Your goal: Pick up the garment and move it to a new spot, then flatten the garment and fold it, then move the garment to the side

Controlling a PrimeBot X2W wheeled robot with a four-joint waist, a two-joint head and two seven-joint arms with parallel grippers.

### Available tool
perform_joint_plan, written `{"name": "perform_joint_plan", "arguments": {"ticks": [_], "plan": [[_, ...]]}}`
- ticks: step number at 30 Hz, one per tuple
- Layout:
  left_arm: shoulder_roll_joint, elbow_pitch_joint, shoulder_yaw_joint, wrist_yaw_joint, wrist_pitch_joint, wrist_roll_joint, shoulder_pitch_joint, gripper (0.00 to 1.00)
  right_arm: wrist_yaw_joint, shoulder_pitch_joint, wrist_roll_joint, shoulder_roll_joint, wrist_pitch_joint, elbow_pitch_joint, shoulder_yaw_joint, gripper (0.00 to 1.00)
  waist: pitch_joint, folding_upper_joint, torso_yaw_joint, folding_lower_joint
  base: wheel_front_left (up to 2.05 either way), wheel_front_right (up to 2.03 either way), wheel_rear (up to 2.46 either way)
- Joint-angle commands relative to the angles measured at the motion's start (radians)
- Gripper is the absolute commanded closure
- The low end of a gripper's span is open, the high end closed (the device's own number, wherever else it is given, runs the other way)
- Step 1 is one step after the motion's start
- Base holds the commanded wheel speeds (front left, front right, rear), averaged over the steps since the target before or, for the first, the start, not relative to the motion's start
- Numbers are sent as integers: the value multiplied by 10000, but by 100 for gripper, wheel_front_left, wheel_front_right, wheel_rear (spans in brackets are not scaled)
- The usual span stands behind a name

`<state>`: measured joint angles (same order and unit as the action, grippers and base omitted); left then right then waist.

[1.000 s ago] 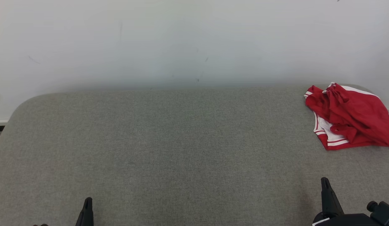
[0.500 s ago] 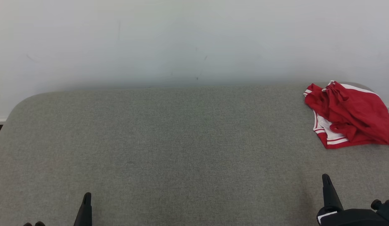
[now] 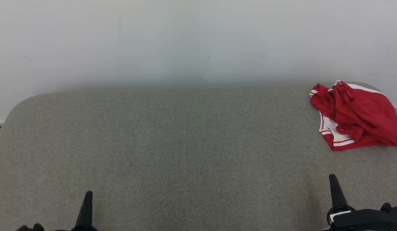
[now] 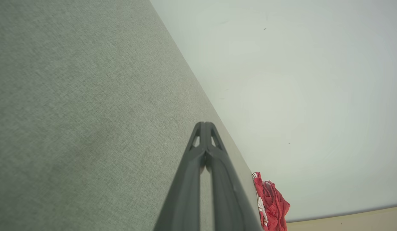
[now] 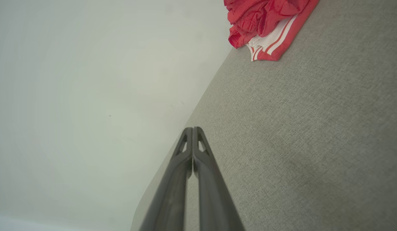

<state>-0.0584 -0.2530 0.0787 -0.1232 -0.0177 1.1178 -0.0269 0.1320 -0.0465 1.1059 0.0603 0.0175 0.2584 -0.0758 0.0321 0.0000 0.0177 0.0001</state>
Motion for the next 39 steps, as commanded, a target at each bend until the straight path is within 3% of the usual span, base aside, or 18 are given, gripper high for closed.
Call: {"name": "perform_joint_plan", "arguments": {"ticks": [1,39], "plan": [[-9,123,53,-30,57,229,-239,100,-12,-214,232,-9,-48,-103,-44,100,-6,0,-3,-1,0,0,0],[52,104,272,-84,922,3424,-678,100,-18,-527,3485,-74,-918,-142,-287,100,-216,0,-109,-1,0,0,0]]}}
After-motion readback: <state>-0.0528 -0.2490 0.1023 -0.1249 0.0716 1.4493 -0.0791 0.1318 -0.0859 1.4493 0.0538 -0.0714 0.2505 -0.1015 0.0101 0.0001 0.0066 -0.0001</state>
